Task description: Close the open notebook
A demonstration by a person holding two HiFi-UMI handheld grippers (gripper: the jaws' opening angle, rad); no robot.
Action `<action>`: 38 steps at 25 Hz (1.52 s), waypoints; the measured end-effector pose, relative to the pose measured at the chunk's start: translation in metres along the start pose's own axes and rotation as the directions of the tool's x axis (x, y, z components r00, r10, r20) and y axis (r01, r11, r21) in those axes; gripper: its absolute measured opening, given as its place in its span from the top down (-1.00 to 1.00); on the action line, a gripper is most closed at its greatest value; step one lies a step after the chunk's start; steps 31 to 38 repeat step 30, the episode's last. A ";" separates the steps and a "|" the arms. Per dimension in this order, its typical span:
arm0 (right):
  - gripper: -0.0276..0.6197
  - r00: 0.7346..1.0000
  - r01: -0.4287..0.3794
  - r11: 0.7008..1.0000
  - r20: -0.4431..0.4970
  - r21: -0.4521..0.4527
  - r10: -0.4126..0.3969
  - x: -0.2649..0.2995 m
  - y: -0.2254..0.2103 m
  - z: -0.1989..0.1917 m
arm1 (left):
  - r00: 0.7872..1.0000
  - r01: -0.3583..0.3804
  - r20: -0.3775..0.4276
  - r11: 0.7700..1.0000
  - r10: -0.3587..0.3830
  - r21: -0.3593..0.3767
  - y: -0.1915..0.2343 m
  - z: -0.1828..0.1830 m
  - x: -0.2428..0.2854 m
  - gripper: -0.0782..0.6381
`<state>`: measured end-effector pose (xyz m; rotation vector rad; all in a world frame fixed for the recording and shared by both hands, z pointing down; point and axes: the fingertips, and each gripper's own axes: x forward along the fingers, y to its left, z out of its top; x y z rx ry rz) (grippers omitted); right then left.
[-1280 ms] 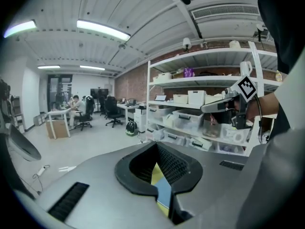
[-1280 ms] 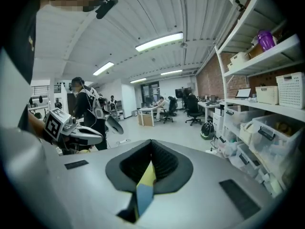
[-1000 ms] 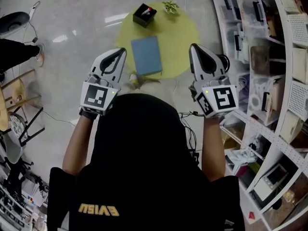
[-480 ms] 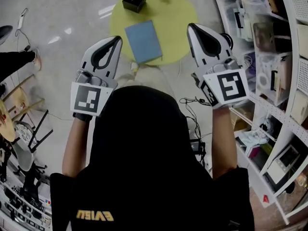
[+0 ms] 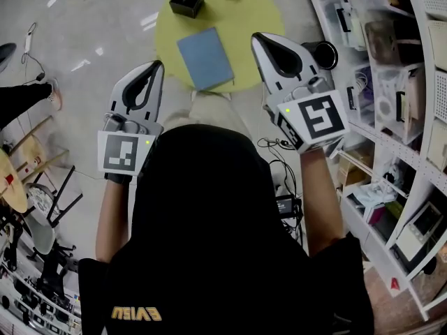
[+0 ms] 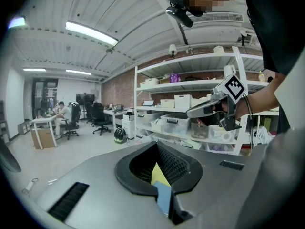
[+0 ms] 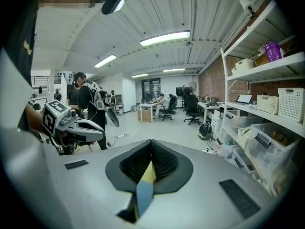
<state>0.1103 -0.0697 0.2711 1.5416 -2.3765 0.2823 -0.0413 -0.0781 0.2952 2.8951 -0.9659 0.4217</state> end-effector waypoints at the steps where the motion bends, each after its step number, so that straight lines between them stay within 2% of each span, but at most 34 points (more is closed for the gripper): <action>1: 0.91 1.000 -0.005 1.000 0.000 0.003 0.005 0.001 0.001 -0.001 | 1.000 -0.008 0.000 1.000 0.008 -0.005 0.001 -0.001 -0.001 0.76; 5: 0.91 1.000 -0.026 1.000 -0.002 -0.016 0.026 0.005 0.004 0.001 | 0.999 -0.032 -0.010 0.999 0.032 -0.026 0.004 -0.005 -0.003 0.76; 19: 0.91 0.999 -0.050 0.998 -0.006 -0.026 0.050 0.012 -0.003 0.002 | 0.998 -0.058 -0.016 0.998 0.057 -0.027 0.006 -0.003 0.006 0.76; 38: 0.91 0.998 -0.067 0.997 -0.025 -0.048 0.066 0.021 -0.001 0.002 | 0.998 -0.063 -0.028 0.997 0.062 -0.032 0.010 -0.012 0.010 0.76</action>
